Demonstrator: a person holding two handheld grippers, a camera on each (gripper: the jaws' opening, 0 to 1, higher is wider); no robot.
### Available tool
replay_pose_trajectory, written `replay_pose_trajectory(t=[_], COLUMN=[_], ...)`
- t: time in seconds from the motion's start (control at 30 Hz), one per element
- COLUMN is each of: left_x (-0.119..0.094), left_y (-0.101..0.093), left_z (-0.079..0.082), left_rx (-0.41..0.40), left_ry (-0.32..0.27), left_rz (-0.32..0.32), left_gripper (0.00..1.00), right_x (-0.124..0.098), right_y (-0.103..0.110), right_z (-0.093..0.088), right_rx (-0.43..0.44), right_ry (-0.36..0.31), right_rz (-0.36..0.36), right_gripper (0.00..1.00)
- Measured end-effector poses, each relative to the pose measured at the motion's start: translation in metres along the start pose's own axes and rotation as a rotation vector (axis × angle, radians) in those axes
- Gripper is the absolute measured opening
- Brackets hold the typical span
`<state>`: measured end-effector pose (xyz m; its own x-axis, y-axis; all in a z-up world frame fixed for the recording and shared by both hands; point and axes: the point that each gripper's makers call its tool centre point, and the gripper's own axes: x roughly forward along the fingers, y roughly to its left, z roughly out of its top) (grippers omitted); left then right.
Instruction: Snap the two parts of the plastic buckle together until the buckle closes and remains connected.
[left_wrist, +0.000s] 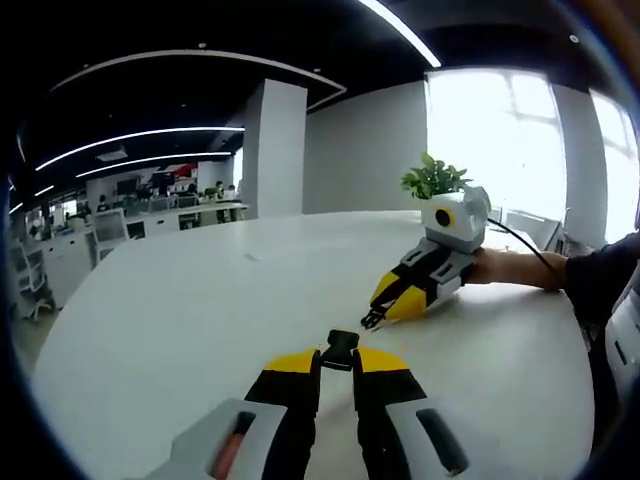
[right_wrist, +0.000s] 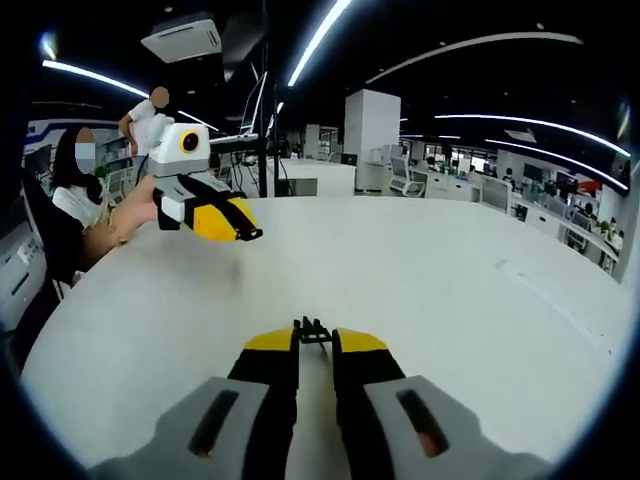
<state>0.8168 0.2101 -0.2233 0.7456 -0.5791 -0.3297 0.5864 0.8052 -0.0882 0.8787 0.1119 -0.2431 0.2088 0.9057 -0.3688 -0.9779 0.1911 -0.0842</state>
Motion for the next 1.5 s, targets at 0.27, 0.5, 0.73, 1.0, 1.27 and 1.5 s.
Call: replay_pose_trajectory(t=[0.27, 0.5, 0.73, 1.0, 1.27, 1.5], left_x=[0.016, 0.034, 0.053, 0.070, 0.078, 0.078], left_y=[-0.016, -0.034, -0.050, -0.072, -0.087, -0.094], left_z=[0.004, 0.006, 0.008, 0.005, -0.003, -0.002], left_rx=[0.039, 0.086, 0.140, 0.205, 0.238, 0.244], left_ry=[0.024, 0.054, 0.095, 0.135, 0.161, 0.154], left_rz=[-0.025, -0.071, -0.125, -0.198, -0.246, -0.262], left_gripper=[0.12, 0.12, 0.12, 0.12, 0.12, 0.12], right_x=[-0.036, -0.071, -0.093, -0.103, -0.102, -0.102], right_y=[-0.004, 0.000, 0.001, 0.001, 0.008, 0.012], right_z=[-0.010, -0.023, -0.031, -0.032, -0.031, -0.028], right_rx=[0.005, -0.009, -0.015, -0.024, -0.035, -0.040], right_ry=[-0.003, 0.011, 0.008, -0.007, -0.022, -0.032], right_rz=[-0.048, -0.084, -0.113, -0.124, -0.100, -0.085], right_gripper=[0.14, 0.14, 0.14, 0.14, 0.14, 0.13])
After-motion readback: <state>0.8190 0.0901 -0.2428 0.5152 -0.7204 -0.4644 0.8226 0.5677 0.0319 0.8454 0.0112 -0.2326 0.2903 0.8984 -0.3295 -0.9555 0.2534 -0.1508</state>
